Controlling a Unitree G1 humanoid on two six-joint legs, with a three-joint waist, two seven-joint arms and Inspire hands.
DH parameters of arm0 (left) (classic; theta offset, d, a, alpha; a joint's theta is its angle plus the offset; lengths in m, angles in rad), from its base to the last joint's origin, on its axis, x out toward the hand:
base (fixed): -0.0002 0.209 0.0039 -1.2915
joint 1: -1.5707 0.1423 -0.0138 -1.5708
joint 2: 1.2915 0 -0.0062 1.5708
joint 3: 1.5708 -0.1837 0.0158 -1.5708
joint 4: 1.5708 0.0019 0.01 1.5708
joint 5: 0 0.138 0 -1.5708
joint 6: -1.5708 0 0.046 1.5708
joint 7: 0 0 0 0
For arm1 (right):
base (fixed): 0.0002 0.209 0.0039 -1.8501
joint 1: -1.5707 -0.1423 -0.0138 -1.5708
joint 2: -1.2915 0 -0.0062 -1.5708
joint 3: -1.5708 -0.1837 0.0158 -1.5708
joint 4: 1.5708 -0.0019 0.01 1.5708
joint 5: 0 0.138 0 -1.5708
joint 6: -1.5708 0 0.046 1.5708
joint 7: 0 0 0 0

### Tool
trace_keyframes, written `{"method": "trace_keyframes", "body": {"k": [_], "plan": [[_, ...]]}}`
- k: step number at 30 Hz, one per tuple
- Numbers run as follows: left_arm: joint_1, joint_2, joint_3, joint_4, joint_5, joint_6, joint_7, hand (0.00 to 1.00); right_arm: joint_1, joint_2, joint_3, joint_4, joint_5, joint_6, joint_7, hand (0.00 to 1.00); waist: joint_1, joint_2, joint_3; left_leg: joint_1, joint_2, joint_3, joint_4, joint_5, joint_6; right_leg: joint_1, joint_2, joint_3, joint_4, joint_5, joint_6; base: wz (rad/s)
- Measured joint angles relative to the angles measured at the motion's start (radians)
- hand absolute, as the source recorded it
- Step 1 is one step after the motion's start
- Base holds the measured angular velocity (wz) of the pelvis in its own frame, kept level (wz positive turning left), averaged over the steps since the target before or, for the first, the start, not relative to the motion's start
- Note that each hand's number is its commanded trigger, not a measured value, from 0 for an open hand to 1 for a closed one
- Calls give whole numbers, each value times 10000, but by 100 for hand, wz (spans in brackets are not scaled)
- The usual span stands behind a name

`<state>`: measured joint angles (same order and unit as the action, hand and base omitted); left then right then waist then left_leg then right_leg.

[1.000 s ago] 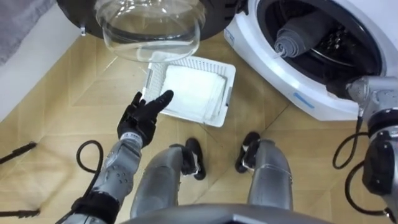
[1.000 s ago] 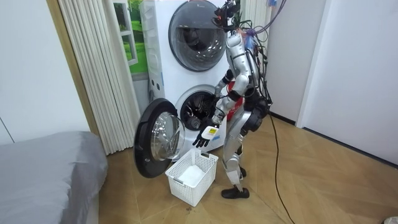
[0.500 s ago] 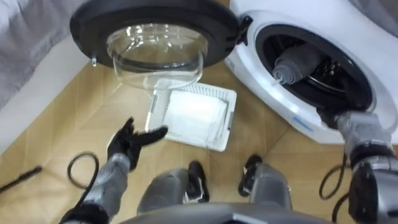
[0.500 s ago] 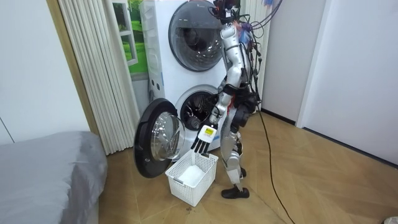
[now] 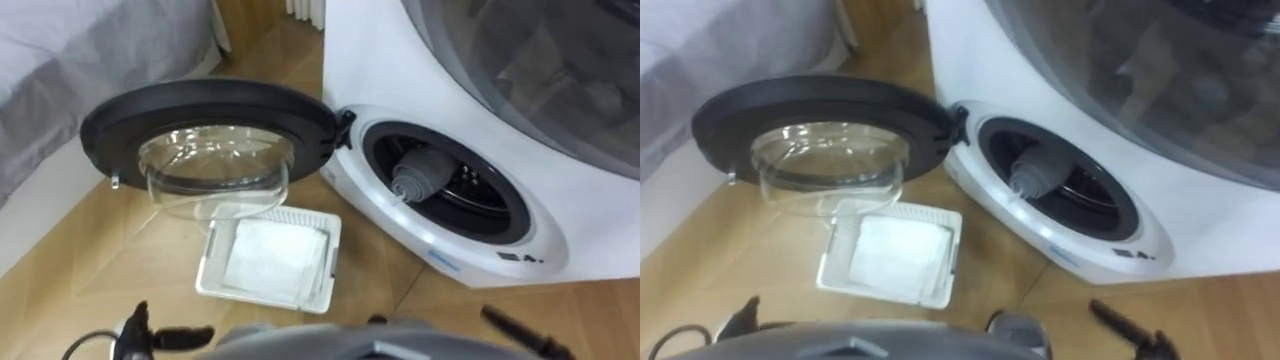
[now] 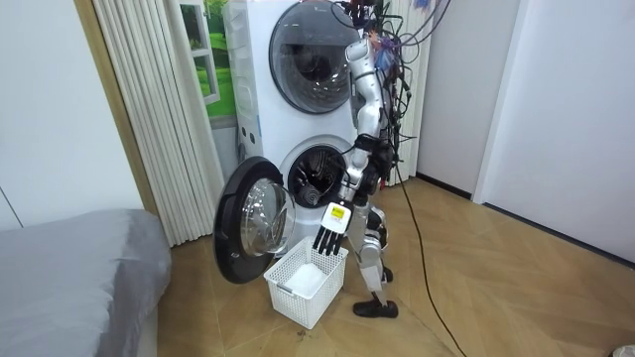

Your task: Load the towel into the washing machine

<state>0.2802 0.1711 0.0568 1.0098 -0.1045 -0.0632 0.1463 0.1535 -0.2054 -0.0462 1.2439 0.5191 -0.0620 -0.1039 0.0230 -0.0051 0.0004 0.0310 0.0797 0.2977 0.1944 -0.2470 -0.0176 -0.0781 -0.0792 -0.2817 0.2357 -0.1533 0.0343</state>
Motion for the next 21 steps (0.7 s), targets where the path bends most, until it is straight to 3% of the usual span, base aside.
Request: {"method": "trace_keyframes", "body": {"k": [4, 7, 16, 21], "plan": [[-87, -18, 11, 421, 305, 60, 5, 0, -169, 178, 295, 89, -1431, 3, 522, 0, 74, -32, 73, 352, 14, -3, -229, -7, -29, 265, 102, 95, -139, 67, -42, -9], [-64, -18, 143, 766, 461, 290, 12, 0, -161, 208, 623, 9, -1969, 14, 910, 0, 83, -52, 69, 546, 66, -17, -312, -39, -69, 563, 171, 44, -343, 106, -38, 3], [-114, -271, 196, 734, 1603, 1088, -10, 0, -153, 339, 633, -58, -2295, 211, 1419, 0, 51, -93, 54, 718, 145, -21, -268, -69, -138, 843, 331, 81, -656, 109, -43, -1], [-219, -285, 200, 733, 1833, 1329, -20, 0, -155, 414, 611, -89, -2549, 347, 1506, 0, 39, -165, 107, 937, 152, -20, -260, -69, -139, 1034, 360, 196, -694, 103, -34, -6]]}}
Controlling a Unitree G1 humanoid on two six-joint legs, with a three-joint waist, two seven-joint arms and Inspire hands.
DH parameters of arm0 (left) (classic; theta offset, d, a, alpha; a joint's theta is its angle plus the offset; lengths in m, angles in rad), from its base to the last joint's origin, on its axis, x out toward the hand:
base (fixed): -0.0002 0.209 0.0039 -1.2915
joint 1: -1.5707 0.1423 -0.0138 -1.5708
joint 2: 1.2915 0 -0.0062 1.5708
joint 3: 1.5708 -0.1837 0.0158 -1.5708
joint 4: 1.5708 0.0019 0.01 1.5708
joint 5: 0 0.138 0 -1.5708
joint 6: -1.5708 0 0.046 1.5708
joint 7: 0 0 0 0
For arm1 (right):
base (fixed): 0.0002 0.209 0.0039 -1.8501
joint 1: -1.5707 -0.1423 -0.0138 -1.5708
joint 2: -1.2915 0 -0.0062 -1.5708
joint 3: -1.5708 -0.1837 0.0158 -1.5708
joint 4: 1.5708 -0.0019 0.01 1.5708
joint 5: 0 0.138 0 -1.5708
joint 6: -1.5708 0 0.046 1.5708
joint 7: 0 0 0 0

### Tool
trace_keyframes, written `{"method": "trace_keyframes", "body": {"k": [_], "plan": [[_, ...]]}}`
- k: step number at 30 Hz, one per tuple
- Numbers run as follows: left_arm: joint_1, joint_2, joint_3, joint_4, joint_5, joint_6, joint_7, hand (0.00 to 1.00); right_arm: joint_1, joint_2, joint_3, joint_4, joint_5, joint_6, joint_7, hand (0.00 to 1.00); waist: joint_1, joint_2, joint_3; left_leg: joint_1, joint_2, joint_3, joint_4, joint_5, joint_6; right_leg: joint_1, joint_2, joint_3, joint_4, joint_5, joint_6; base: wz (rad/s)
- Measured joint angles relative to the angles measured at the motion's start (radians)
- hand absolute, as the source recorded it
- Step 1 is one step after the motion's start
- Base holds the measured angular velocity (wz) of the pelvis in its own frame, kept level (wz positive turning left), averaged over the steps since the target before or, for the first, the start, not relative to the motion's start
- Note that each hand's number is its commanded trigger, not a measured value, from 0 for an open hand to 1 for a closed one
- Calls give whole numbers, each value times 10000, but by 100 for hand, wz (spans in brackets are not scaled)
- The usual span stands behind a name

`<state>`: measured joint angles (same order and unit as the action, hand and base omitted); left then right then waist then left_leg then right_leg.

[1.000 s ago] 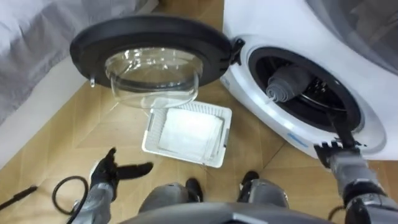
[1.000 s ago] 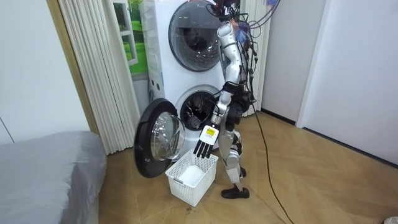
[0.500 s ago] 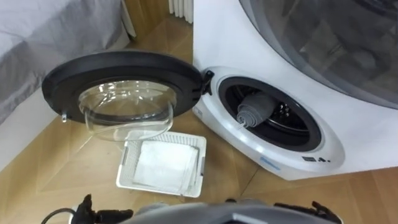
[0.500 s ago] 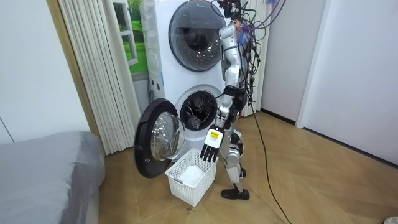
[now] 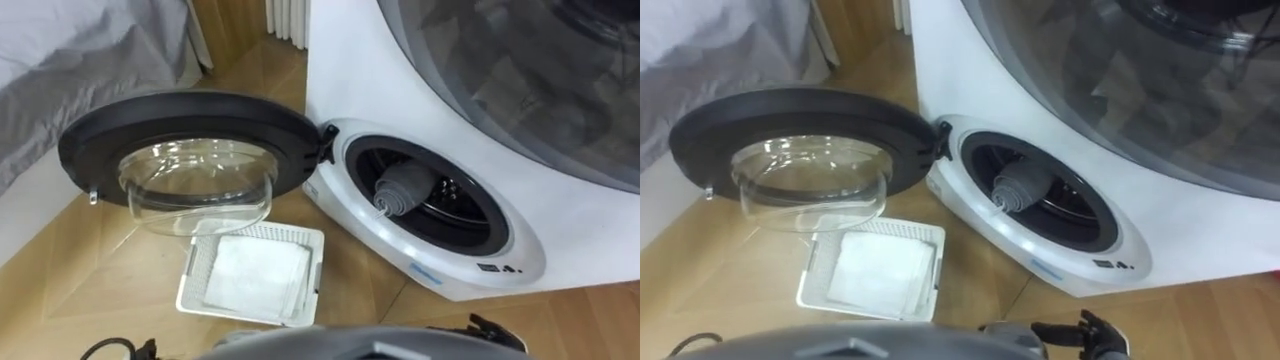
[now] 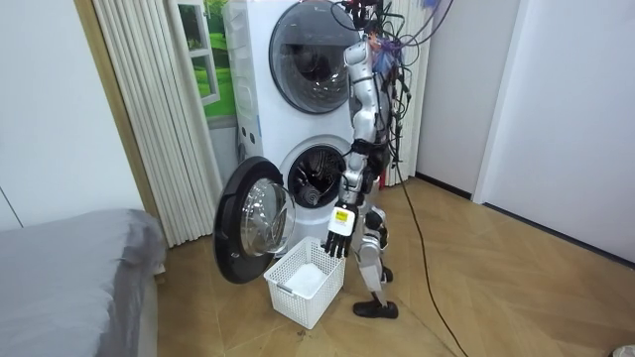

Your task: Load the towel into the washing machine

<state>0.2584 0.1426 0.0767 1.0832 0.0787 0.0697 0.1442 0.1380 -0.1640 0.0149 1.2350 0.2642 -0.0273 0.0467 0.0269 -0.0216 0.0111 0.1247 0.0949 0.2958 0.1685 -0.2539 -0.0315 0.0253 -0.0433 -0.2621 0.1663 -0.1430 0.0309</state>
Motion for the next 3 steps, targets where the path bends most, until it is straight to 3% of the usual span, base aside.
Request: {"method": "trace_keyframes", "body": {"k": [3], "plan": [[-74, 0, 13, 9, -1, 125, -7, 0, -4, 28, -9, -1, -34, 22, -1, 0, -41, -26, 14, 59, 0, 6, 1, 0, 0, 45, 4, 40, 6, 0, 0, -3]]}}
